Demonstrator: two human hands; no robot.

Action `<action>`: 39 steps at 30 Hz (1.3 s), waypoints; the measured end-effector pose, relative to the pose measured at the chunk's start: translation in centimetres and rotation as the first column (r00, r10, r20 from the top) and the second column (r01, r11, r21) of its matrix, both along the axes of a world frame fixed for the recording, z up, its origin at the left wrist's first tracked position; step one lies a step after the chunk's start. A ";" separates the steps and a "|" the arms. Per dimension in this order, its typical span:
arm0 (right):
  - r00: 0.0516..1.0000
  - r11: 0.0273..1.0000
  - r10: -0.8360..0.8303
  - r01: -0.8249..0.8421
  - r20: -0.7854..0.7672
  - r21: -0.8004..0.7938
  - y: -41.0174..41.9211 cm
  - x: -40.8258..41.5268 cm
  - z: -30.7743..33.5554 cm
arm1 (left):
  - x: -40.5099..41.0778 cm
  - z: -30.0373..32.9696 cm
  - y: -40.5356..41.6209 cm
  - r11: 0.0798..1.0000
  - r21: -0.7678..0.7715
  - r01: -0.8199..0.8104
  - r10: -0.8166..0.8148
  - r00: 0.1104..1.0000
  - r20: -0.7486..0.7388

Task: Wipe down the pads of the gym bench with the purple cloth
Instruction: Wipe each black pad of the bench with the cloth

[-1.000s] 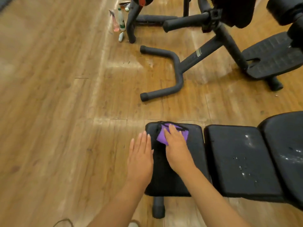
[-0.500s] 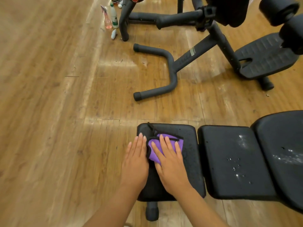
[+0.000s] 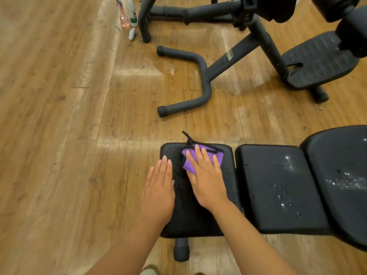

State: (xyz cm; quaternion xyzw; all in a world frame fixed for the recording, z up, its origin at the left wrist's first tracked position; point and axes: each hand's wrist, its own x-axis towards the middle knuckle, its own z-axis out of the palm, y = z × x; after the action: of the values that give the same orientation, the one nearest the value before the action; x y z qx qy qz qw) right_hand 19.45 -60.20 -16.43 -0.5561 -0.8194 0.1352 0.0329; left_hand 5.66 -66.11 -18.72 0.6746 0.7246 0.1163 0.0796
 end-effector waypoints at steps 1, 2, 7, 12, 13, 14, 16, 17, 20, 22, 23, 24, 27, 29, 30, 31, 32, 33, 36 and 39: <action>1.000 1.000 -0.002 0.002 0.007 0.010 1.8 -0.5 -0.1 | 0.0 -0.1 0.1 1.000 0.009 -0.007 0.007 1.000 0.000; 1.000 1.000 -0.003 0.003 0.014 0.026 2.9 -1.0 -0.1 | 0.1 -0.2 0.1 1.000 0.015 -0.015 0.015 1.000 0.005; 1.000 0.999 -0.024 0.024 -0.003 0.046 3.8 -2.3 0.0 | 0.4 -0.3 0.0 0.999 0.045 -0.025 0.024 0.999 0.029; 0.996 0.997 0.067 -0.064 -0.055 0.044 -1.2 -2.0 -0.1 | 0.3 -0.6 0.1 0.999 0.019 -0.025 0.024 0.999 0.044; 0.994 0.997 0.078 -0.077 -0.073 0.007 -2.8 -1.7 -0.1 | 0.2 -0.7 0.1 0.999 0.026 -0.027 0.025 0.997 0.071; 0.993 0.996 0.082 -0.085 -0.088 -0.034 -4.2 -1.4 0.1 | 0.1 -0.8 0.0 0.999 0.043 -0.030 0.026 0.994 0.104; 0.993 0.992 0.090 -0.096 -0.082 -0.076 -5.1 -1.1 0.3 | -0.1 -0.8 0.2 0.998 0.056 -0.022 0.014 0.991 0.133; 0.994 0.994 0.088 -0.092 -0.072 -0.062 -4.6 -1.3 0.3 | -0.1 -0.7 0.3 0.999 0.053 -0.011 0.004 0.992 0.128; 0.998 0.998 0.055 -0.054 -0.035 0.022 -0.4 -2.7 0.4 | -0.1 -0.8 0.4 0.998 0.066 0.007 -0.013 0.995 0.094; 0.999 0.998 0.049 -0.048 -0.022 0.036 2.5 -3.7 0.5 | -0.1 -1.1 0.3 0.997 0.071 0.006 -0.011 0.998 0.068; 0.999 0.998 0.051 -0.051 -0.017 0.021 3.6 -4.1 0.6 | -0.1 -1.2 0.3 0.997 0.080 0.005 -0.010 0.998 0.062; 0.998 0.998 0.056 -0.056 -0.020 -0.002 4.5 -4.3 0.7 | -0.1 -1.3 0.2 0.996 0.093 0.007 -0.013 0.998 0.059; 0.999 0.999 0.016 -0.017 -0.031 -0.028 6.1 -4.5 1.4 | -0.4 -1.3 0.2 0.993 0.112 0.039 -0.046 0.997 0.058; 0.998 0.998 -0.058 0.057 -0.036 -0.025 6.8 -3.7 1.9 | -0.6 -1.3 0.3 0.992 0.118 0.049 -0.055 0.997 0.050; 0.994 0.995 -0.101 0.100 -0.040 -0.027 7.0 -3.0 2.3 | -0.7 -1.3 0.4 0.992 0.118 0.049 -0.054 0.998 0.044; 0.988 0.989 -0.147 0.146 -0.044 -0.028 7.2 -2.1 2.6 | -0.6 -1.2 0.5 0.992 0.116 0.046 -0.051 0.998 0.040; 0.981 0.982 -0.187 0.186 -0.050 -0.035 7.3 -1.3 2.7 | -0.6 -1.2 0.6 0.993 0.112 0.036 -0.041 0.998 0.039; 0.976 0.978 -0.209 0.207 -0.057 -0.038 7.3 -0.7 2.6 | -0.5 -1.2 0.7 0.993 0.112 0.025 -0.029 0.999 0.040; 0.980 0.982 -0.189 0.189 -0.068 -0.001 6.6 -0.1 1.9 | -0.5 -1.5 0.6 0.992 0.124 0.032 -0.036 0.999 0.033; 0.990 0.989 -0.138 0.139 -0.012 0.057 4.2 -0.5 0.7 | -0.3 -1.9 0.6 0.992 0.126 0.026 -0.029 0.999 0.027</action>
State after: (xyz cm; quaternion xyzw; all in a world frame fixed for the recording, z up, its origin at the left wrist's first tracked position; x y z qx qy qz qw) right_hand 18.92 -56.04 -15.74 -0.6099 -0.7822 0.1113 0.0615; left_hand 5.31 -65.48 -20.61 0.6865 0.7052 0.1704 0.0489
